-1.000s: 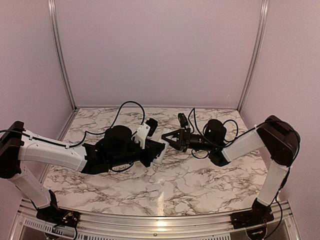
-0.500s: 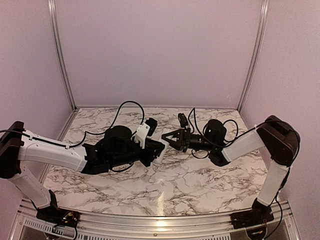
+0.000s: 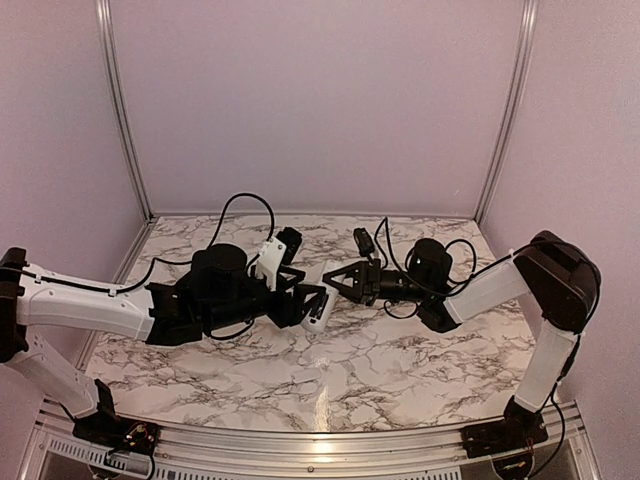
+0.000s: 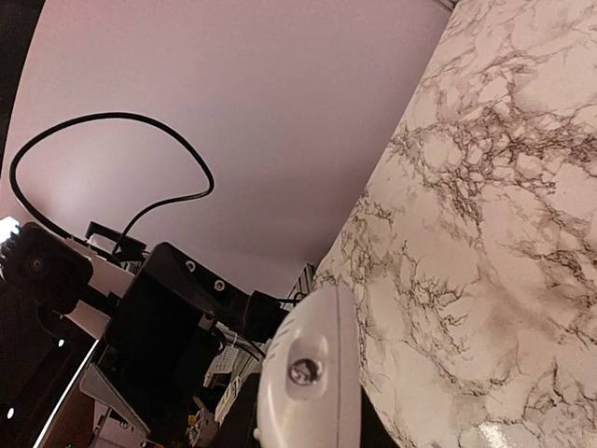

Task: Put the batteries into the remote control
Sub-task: Place the battery in the battery compartment.

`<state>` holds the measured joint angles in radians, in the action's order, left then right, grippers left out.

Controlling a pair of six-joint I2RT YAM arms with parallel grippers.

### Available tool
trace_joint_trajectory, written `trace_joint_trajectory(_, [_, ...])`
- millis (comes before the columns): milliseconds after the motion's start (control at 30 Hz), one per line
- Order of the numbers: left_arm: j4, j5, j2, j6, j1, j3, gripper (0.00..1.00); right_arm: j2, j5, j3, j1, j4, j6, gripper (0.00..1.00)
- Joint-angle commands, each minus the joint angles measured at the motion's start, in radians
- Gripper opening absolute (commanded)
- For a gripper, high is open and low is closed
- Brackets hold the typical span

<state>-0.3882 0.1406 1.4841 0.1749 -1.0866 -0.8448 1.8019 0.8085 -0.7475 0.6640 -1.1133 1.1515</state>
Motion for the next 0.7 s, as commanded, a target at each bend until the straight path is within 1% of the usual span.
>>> trace_joint_trajectory(0, [0.14,-0.012,-0.093,-0.117,0.006,-0.009,0.61,-0.022,0.055,-0.015,-0.001,0.045,-0.074,0.0])
trace_joint_trajectory(167, [0.299,-0.134,-0.168,-0.337,0.01,-0.022,0.63,-0.025,0.11,-0.017,0.001,0.112,-0.129,0.0])
trace_joint_trajectory(200, [0.323,-0.173,-0.177,-0.38,0.01,-0.021,0.63,-0.027,0.12,-0.02,0.003,0.136,-0.148,0.0])
trace_joint_trajectory(267, [0.349,-0.203,-0.185,-0.46,0.01,-0.019,0.62,-0.031,0.139,-0.031,0.01,0.186,-0.185,0.0])
trace_joint_trajectory(333, [0.381,-0.217,-0.176,-0.527,0.006,-0.032,0.59,-0.032,0.15,-0.041,0.018,0.223,-0.212,0.0])
trace_joint_trajectory(367, [0.422,-0.227,-0.169,-0.558,0.005,-0.046,0.58,-0.032,0.155,-0.044,0.022,0.235,-0.221,0.0])
trace_joint_trajectory(500, [0.509,-0.256,-0.141,-0.655,-0.011,-0.082,0.53,-0.03,0.159,-0.05,0.03,0.25,-0.231,0.0])
trace_joint_trajectory(533, [0.512,-0.255,-0.134,-0.672,-0.016,-0.086,0.51,-0.031,0.156,-0.051,0.034,0.25,-0.232,0.0])
trace_joint_trajectory(600, [0.516,-0.248,-0.118,-0.699,-0.027,-0.094,0.44,-0.028,0.152,-0.052,0.039,0.251,-0.231,0.0])
trace_joint_trajectory(667, [0.52,-0.246,-0.099,-0.724,-0.038,-0.107,0.4,-0.026,0.149,-0.056,0.044,0.253,-0.226,0.0])
